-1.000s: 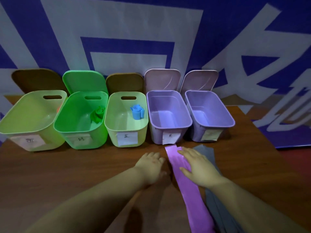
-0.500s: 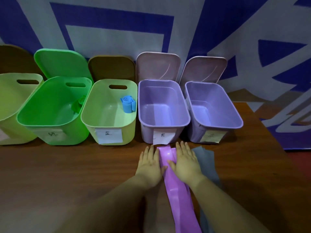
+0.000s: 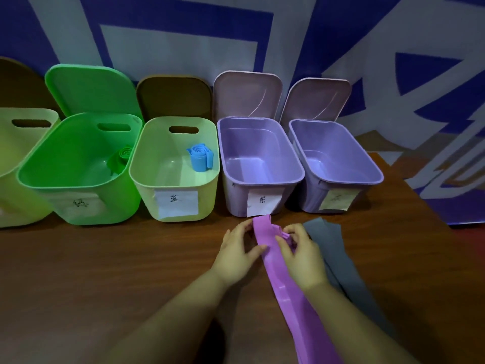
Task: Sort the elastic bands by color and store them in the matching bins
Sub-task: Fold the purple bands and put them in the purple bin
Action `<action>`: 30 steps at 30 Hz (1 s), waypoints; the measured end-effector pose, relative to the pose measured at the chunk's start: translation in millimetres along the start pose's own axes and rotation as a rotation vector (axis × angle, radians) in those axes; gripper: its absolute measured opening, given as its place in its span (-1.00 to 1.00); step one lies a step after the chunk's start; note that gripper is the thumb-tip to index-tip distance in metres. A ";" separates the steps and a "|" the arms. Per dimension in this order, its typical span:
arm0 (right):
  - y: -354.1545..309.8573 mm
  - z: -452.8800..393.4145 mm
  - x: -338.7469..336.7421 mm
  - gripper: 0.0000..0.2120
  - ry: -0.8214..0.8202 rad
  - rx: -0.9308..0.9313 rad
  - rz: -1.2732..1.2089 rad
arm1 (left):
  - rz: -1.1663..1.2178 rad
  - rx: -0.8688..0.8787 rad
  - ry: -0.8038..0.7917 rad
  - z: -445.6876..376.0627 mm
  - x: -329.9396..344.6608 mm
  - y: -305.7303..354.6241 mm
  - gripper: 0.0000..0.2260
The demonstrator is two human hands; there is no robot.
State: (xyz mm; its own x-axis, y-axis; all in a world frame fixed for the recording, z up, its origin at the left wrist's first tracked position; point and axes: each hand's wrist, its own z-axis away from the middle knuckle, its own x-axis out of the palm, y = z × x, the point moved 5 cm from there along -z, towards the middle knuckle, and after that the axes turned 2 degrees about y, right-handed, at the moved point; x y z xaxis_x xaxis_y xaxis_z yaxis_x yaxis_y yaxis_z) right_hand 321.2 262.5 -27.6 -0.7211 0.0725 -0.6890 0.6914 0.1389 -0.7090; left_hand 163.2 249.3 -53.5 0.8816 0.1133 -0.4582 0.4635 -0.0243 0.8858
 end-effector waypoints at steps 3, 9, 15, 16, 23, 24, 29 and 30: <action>-1.4 11.0 0.0 -0.87 0.125 -0.029 -0.096 | 0.317 -0.069 -0.063 4.9 -1.7 -5.4 -0.57; -32.8 48.3 -14.4 -0.85 0.282 -0.163 -0.185 | 0.610 0.019 -0.156 29.2 -12.3 20.7 -0.86; -85.1 113.4 -50.7 -0.78 0.358 -0.299 -0.346 | 0.639 0.211 -0.081 98.4 -38.7 66.5 -0.86; -97.3 125.2 -58.4 -0.78 0.364 -0.319 -0.372 | 0.644 0.229 -0.063 110.0 -46.8 77.0 -0.85; -170.9 202.1 -94.9 -0.85 0.326 -0.437 -0.659 | 0.700 0.346 0.041 201.2 -104.0 140.3 -0.86; -178.7 212.1 -95.6 -0.86 0.312 -0.439 -0.696 | 0.737 0.329 0.042 214.2 -109.7 143.1 -0.85; -210.6 257.1 -77.8 -0.85 0.204 -0.475 -0.779 | 0.847 0.250 0.047 270.8 -138.4 136.8 -0.84; -214.5 265.1 -70.7 -0.85 0.178 -0.477 -0.785 | 0.833 0.250 0.068 280.7 -144.8 131.8 -0.85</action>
State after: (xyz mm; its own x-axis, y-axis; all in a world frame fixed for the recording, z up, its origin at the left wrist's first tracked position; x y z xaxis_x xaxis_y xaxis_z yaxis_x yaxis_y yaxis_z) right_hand 235.7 -34.2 133.3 -0.9973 -0.0693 0.0222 -0.0595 0.5999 -0.7979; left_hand 121.7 -49.1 108.9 0.9388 0.0207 0.3438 -0.3165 -0.3419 0.8848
